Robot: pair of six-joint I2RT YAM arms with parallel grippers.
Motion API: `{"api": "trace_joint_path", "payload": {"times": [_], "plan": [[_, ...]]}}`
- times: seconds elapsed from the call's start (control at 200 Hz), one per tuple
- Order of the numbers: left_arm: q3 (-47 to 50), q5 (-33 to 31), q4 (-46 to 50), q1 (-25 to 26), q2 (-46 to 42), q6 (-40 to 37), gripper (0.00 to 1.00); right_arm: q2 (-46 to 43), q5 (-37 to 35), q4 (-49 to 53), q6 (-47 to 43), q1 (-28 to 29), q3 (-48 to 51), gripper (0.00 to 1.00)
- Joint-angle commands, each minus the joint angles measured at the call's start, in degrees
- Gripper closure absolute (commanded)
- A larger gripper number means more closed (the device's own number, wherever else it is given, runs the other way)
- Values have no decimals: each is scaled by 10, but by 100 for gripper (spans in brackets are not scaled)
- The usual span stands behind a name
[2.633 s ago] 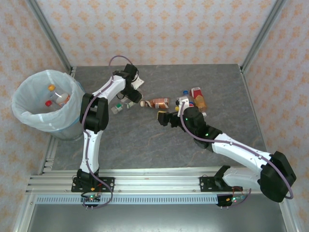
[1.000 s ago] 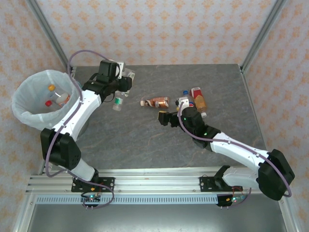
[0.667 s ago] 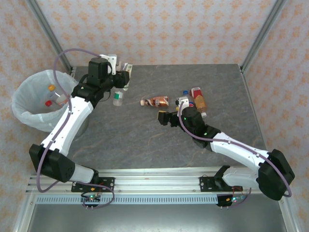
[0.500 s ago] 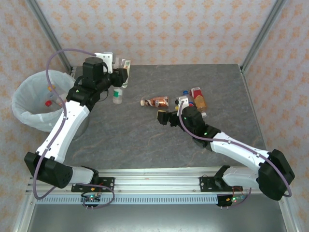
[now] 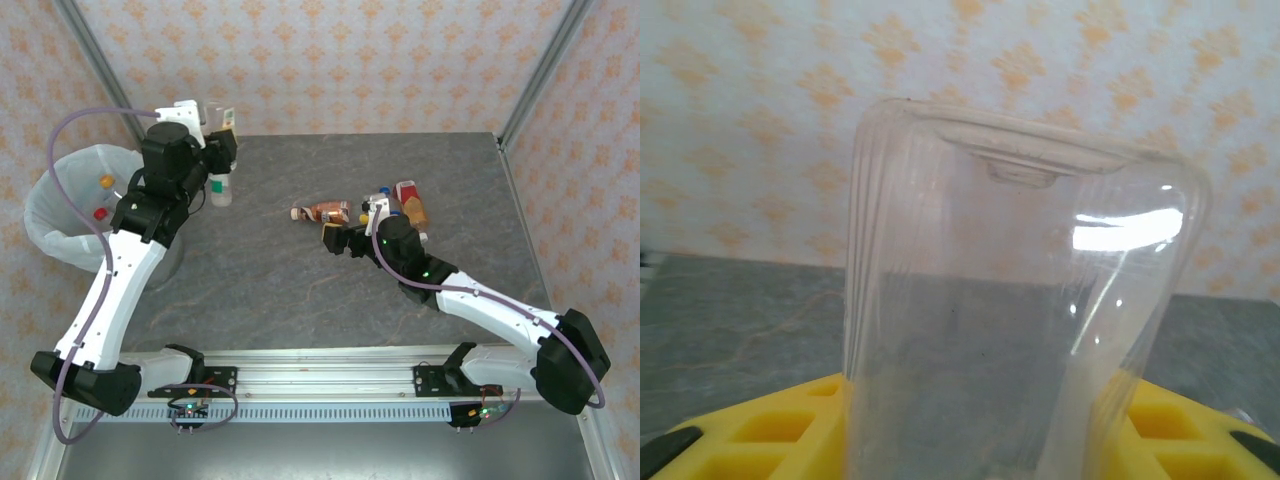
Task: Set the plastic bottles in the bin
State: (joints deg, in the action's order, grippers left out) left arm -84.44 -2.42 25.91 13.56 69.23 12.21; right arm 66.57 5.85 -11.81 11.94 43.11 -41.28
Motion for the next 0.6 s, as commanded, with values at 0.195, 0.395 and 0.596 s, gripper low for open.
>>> {"api": "trace_joint_path", "payload": {"times": [0.195, 0.395, 0.596], "plan": [[-96, -193, 79, -35, 2, 25, 100, 28, 8, -7, -9, 4, -30, 1], [-114, -207, 87, -100, 0, 48, 100, 44, 14, -2, -16, 6, -42, 1], [-104, -341, 68, -117, 0, 8, 100, 48, 16, 2, -20, 9, -48, 1]]}}
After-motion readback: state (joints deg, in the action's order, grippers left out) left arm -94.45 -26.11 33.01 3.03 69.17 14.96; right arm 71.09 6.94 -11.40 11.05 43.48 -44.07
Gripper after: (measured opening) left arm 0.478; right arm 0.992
